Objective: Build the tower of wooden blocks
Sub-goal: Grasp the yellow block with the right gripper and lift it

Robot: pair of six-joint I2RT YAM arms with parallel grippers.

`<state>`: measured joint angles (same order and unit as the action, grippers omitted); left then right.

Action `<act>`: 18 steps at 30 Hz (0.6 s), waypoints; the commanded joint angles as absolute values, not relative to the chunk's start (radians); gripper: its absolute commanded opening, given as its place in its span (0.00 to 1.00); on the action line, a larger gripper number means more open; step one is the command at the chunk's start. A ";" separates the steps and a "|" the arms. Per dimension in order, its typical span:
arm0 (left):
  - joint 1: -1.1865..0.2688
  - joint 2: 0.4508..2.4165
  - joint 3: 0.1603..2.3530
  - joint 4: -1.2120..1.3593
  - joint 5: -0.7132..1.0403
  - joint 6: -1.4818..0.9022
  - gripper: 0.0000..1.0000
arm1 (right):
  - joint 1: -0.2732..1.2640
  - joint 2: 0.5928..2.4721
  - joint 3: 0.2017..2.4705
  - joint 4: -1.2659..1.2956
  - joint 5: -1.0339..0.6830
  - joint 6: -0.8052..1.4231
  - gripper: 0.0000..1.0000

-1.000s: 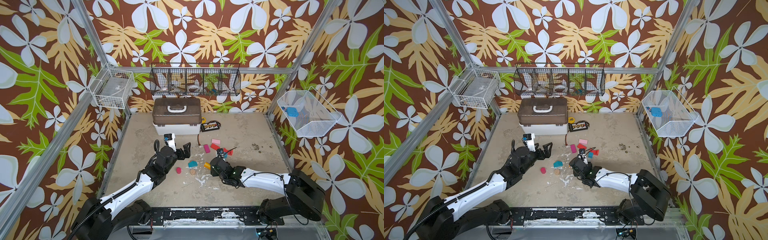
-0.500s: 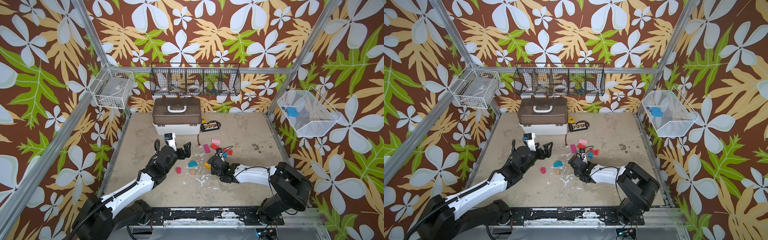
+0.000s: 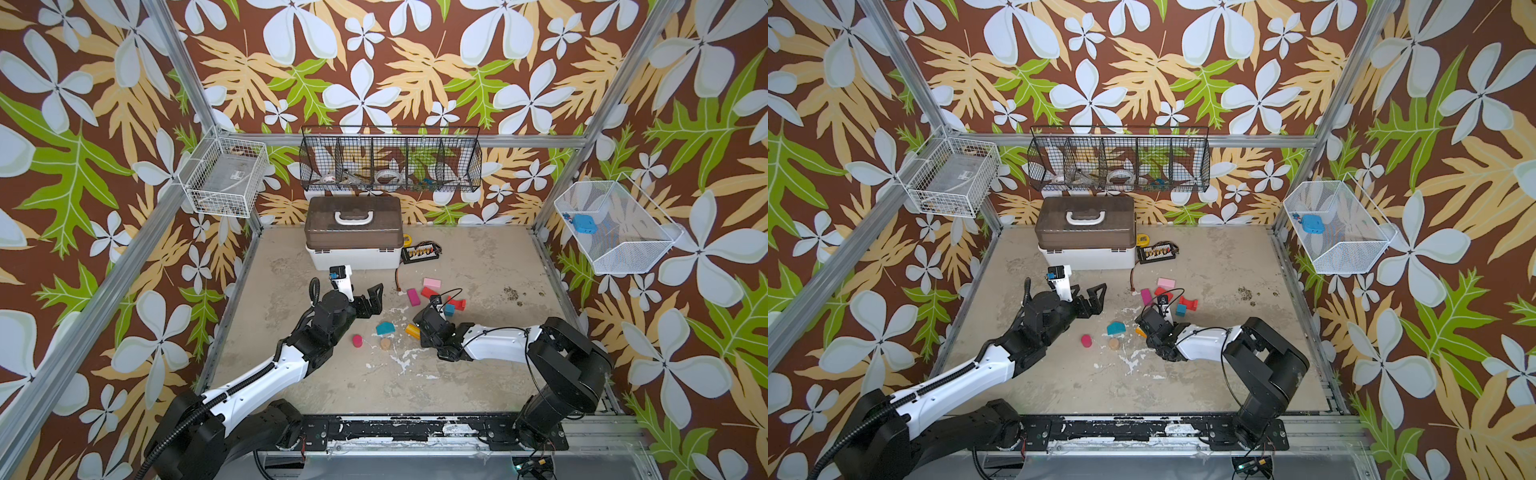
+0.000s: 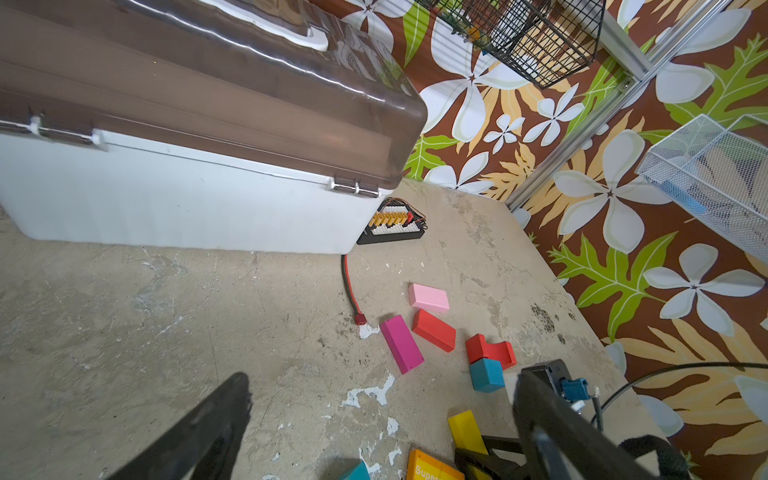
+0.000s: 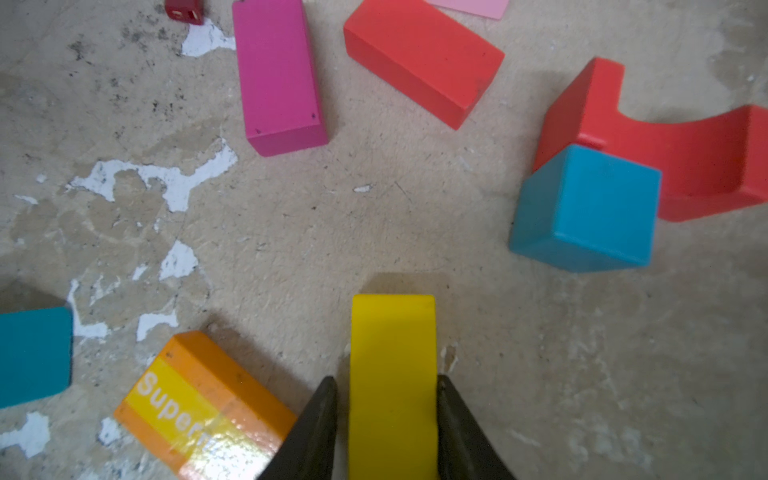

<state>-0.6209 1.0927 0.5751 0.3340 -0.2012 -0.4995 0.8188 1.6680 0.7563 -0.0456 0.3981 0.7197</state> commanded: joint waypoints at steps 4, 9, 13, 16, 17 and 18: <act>-0.618 1.088 0.581 0.345 -0.195 -0.506 1.00 | 0.818 1.671 0.763 -0.061 0.407 0.730 0.22; -0.618 1.087 0.580 0.348 -0.196 -0.507 1.00 | 0.818 1.608 0.764 -0.110 0.436 0.753 0.18; -0.618 1.080 0.580 0.344 -0.198 -0.507 1.00 | 0.818 1.516 0.770 -0.159 0.463 0.767 0.15; -0.618 1.075 0.577 0.347 -0.196 -0.508 1.00 | 0.810 1.451 0.797 -0.225 0.465 0.796 0.03; -0.618 1.074 0.578 0.345 -0.193 -0.506 1.00 | 0.807 1.438 0.809 -0.252 0.470 0.807 0.00; -0.618 1.072 0.578 0.343 -0.197 -0.507 1.00 | 0.806 1.424 0.826 -0.285 0.478 0.826 0.00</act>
<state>-0.6209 1.0771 0.5751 0.3340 -0.2008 -0.4995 0.8097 1.4487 0.8009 -0.1879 0.4427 0.7799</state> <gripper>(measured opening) 0.997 0.246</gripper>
